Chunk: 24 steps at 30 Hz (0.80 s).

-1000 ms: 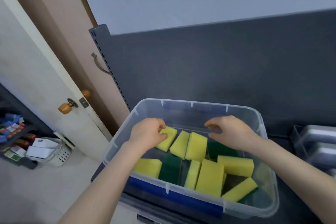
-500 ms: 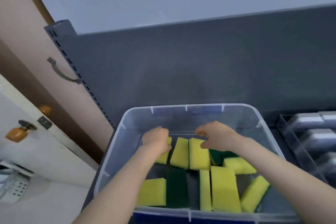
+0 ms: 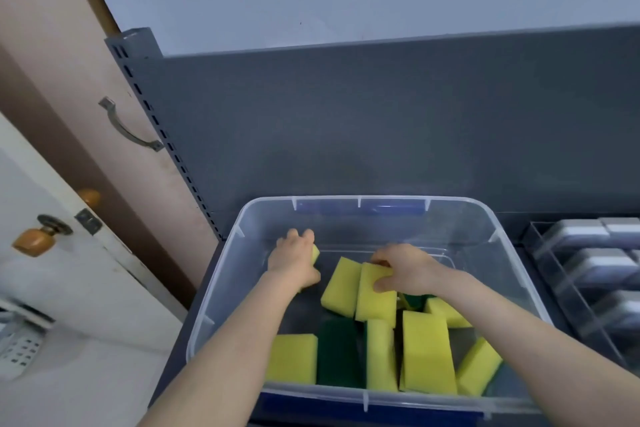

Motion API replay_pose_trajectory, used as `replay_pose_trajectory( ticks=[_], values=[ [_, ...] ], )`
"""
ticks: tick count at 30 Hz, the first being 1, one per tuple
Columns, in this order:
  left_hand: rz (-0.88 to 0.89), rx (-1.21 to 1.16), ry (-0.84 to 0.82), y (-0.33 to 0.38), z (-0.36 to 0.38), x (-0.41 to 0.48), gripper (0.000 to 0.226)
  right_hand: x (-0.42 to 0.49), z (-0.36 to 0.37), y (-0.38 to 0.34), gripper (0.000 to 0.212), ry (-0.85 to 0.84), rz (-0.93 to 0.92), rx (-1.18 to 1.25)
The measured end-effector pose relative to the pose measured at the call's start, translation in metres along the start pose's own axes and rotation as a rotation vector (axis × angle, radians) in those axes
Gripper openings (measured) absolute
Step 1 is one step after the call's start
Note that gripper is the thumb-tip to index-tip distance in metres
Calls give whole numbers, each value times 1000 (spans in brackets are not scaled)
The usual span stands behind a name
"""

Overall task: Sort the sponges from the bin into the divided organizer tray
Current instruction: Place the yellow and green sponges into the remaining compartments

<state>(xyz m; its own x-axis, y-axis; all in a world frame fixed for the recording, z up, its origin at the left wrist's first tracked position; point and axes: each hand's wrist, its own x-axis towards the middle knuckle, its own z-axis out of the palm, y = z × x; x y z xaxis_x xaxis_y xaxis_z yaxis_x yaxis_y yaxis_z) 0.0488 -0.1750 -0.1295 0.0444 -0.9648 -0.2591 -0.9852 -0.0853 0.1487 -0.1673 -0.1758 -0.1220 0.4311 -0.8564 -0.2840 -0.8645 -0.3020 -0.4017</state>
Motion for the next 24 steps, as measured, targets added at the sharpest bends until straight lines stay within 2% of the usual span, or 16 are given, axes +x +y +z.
replay_pose_trajectory(
  ticks=[5,10,13,15,17,19,21,22,24],
  values=[
    [-58,-161,155,-13,-8,-1,42,-3,-15,-2,40,180,-7,244],
    [-52,-169,169,-7,-13,1,38,-7,-28,-9,38,451,-1,581],
    [-50,-168,177,-6,-16,3,37,-6,-24,-14,38,594,-69,507],
    [-56,-170,188,-8,-19,5,37,-6,-17,-14,33,629,-146,280],
    [-61,-177,201,-9,-22,7,40,-4,-8,-13,28,538,-216,0],
    [-65,-190,218,-9,-25,9,43,-2,-1,-10,32,294,-208,-162],
    [-59,-197,233,-8,-27,11,43,-2,4,-6,44,31,-155,-192],
    [-54,-197,239,-7,-28,11,43,-1,4,-5,46,-39,-140,-163],
    [-44,-199,246,-7,-29,11,41,0,2,-5,41,-50,-132,-91]
  ],
)
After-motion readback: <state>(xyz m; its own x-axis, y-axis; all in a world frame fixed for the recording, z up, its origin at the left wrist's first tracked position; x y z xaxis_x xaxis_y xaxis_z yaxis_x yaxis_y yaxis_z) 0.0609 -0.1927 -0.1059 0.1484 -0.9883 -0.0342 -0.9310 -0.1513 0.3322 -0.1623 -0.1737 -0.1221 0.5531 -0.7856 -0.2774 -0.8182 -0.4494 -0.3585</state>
